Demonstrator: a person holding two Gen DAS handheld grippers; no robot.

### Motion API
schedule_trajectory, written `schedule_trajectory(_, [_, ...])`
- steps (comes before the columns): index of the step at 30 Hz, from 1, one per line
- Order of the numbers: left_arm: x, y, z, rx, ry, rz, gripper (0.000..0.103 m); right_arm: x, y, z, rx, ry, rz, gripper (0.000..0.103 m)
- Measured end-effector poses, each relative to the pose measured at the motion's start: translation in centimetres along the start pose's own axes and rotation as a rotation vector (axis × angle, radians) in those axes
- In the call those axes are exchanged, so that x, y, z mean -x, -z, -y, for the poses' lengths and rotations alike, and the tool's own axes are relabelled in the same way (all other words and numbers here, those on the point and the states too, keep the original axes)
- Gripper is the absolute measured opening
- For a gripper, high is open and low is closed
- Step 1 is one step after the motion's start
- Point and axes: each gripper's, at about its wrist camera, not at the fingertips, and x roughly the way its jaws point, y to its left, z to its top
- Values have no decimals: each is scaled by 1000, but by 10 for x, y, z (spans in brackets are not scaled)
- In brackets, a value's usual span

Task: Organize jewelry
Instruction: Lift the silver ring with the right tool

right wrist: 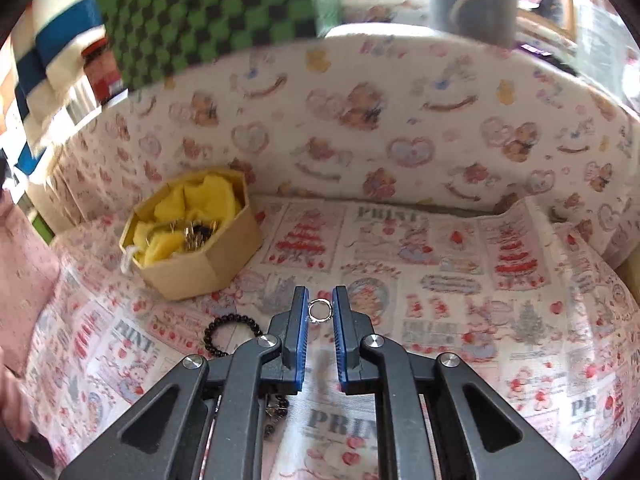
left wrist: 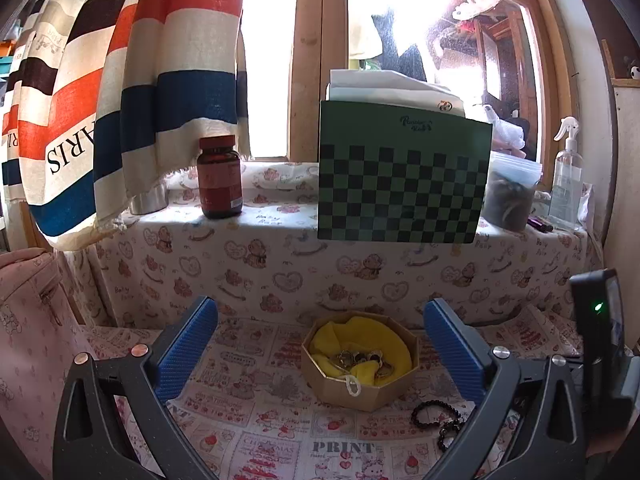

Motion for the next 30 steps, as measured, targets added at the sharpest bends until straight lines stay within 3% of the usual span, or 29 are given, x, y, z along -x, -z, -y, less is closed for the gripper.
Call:
schedule_trajectory(3, [-8,3,1,34,-40,-118,102,28,-6,16,-50,-13,61,13])
schedule_trajectory(6, [-13,9,4,81,64,-209,102,53,-12,30,-103,-22,112,13])
schedule_trajectory(11, [-15,24,35,-39,56,-249,102,79,-19,46,-140,-16,159,13])
schedule_trajectory(18, [-26,48,72,-134,144,-364,99,95,-18,47,-122,26,186,13])
schedule_trajectory(24, [-35,63,86,-150,193,-437,95,96,-17,41,-96,47,191,13])
schedule_trajectory(30, [-43,76,100,-190,182,-496,87,92,-16,37,-84,46,181,13])
